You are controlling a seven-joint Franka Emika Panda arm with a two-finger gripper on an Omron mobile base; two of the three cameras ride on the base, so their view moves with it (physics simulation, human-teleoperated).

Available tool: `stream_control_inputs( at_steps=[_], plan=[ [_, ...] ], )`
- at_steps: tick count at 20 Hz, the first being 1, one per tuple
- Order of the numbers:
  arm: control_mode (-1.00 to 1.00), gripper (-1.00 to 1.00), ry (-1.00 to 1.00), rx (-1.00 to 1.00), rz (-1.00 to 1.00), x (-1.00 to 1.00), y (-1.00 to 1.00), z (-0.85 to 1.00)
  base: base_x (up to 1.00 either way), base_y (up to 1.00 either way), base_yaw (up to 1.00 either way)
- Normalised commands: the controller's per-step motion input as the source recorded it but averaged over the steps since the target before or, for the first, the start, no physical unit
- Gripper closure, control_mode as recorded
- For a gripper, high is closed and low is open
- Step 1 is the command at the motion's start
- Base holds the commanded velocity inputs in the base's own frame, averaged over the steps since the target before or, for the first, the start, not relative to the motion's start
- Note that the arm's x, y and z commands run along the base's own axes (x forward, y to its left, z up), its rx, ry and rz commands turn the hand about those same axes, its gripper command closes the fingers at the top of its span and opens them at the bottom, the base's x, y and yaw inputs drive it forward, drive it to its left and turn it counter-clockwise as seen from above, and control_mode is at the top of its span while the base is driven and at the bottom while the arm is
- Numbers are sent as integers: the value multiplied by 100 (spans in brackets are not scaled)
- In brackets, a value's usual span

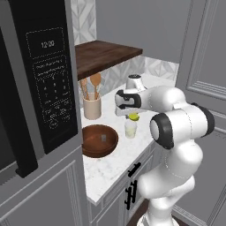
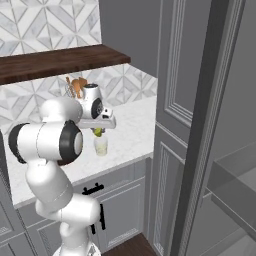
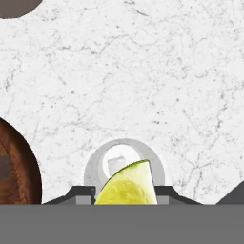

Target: Grab a lemon wedge from the fridge and one ice cube from the ice bowl, and put them in the glass of lemonade.

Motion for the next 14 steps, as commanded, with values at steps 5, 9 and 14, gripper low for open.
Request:
stream_control_inputs(
  at_steps=[5,9,14],
  plan=[
    [-100,100,-2,0,0,0,-2,-11,0,0,0],
    [-100,100,-2,0,0,-8,0,0,0,0,0],
    [-100,100,0,0,0,-4,0,0,0,0,0]
  ],
)
